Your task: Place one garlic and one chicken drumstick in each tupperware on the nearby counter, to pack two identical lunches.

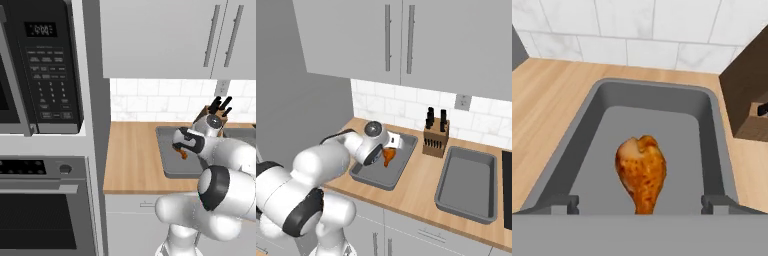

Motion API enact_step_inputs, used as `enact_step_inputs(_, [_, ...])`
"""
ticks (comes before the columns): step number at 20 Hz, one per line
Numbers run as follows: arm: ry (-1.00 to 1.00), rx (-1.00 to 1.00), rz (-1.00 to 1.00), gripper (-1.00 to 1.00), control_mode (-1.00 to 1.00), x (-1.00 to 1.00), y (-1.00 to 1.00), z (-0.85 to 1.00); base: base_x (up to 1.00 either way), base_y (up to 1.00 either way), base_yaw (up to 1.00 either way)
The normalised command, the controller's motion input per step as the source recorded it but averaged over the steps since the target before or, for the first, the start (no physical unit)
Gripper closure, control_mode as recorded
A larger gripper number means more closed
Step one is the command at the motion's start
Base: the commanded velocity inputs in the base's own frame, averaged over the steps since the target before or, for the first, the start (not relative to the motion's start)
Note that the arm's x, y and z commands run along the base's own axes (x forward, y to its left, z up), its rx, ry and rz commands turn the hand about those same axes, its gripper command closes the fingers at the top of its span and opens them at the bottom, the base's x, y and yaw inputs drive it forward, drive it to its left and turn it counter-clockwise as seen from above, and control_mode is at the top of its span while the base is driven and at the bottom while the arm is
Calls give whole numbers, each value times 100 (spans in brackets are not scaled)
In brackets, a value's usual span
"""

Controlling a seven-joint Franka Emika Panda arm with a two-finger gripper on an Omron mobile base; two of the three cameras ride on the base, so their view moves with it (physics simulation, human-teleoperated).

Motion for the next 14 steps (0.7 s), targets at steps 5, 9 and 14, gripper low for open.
enact_step_inputs(5, [6, -2, 10, -100, -100, -79, 41, 87, 0, 0, 0])
enact_step_inputs(9, [3, -4, 4, -100, -100, -77, 50, 59, 0, 0, 0])
enact_step_inputs(14, [0, -5, 3, -100, -100, -94, 39, 28, 0, 0, 0])
